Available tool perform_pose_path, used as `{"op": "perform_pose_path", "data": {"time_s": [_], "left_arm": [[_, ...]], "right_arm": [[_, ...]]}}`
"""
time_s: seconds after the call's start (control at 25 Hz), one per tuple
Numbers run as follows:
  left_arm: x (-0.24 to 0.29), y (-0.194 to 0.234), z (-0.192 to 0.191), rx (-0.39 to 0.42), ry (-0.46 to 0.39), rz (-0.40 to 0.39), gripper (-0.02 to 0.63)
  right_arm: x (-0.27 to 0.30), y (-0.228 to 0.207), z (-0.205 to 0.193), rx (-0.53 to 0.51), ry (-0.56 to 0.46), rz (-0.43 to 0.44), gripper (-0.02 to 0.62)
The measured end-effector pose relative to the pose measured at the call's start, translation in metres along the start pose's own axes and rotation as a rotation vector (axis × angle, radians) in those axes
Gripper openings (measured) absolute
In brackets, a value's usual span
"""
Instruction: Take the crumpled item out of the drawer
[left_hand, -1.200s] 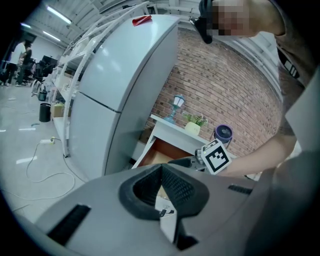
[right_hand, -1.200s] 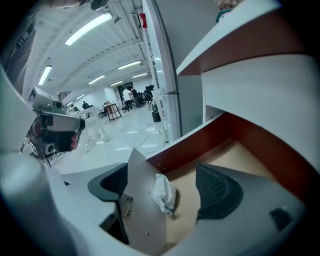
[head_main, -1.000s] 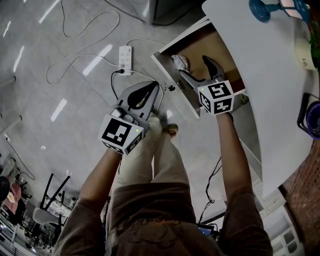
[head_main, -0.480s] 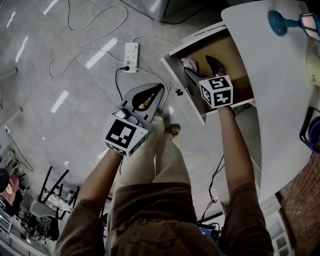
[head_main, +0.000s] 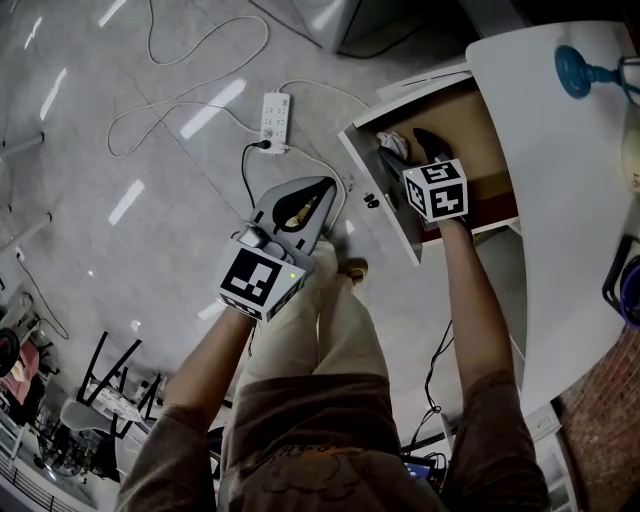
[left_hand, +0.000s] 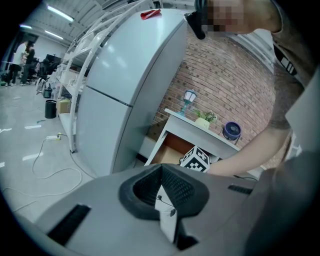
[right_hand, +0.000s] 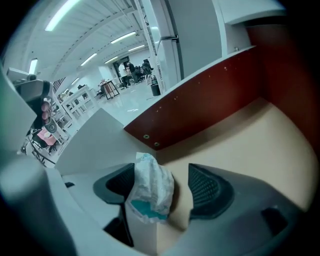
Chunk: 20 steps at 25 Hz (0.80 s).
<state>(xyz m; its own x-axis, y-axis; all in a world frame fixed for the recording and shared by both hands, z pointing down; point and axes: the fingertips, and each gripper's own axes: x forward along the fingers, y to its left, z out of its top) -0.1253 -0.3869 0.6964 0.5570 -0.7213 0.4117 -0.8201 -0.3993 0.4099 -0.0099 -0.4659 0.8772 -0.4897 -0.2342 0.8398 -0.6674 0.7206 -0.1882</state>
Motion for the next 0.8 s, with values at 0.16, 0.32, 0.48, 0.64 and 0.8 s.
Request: {"op": "perform_pose_path", "data": {"time_s": [0.16, 0.32, 0.48, 0.64, 0.8], "left_arm": [[0.001, -0.002, 0.001, -0.019, 0.000, -0.005, 0.006], [0.001, -0.006, 0.000, -0.032, -0.002, -0.010, 0.006], [0.003, -0.009, -0.004, -0.032, -0.002, -0.016, 0.006], [0.000, -0.009, -0.004, -0.035, -0.007, -0.009, 0.006], [0.000, -0.008, -0.004, -0.042, -0.012, -0.002, 0.006]], "right_arm": [[0.003, -0.002, 0.001, 0.016, -0.004, -0.006, 0.323], [0.007, 0.000, 0.000, 0.022, 0.008, -0.001, 0.280], [0.012, 0.001, -0.003, 0.035, 0.016, -0.007, 0.228], [0.011, 0.001, -0.004, 0.052, 0.016, -0.016, 0.212], [0.012, 0.005, -0.005, 0.023, 0.025, -0.018, 0.185]]}}
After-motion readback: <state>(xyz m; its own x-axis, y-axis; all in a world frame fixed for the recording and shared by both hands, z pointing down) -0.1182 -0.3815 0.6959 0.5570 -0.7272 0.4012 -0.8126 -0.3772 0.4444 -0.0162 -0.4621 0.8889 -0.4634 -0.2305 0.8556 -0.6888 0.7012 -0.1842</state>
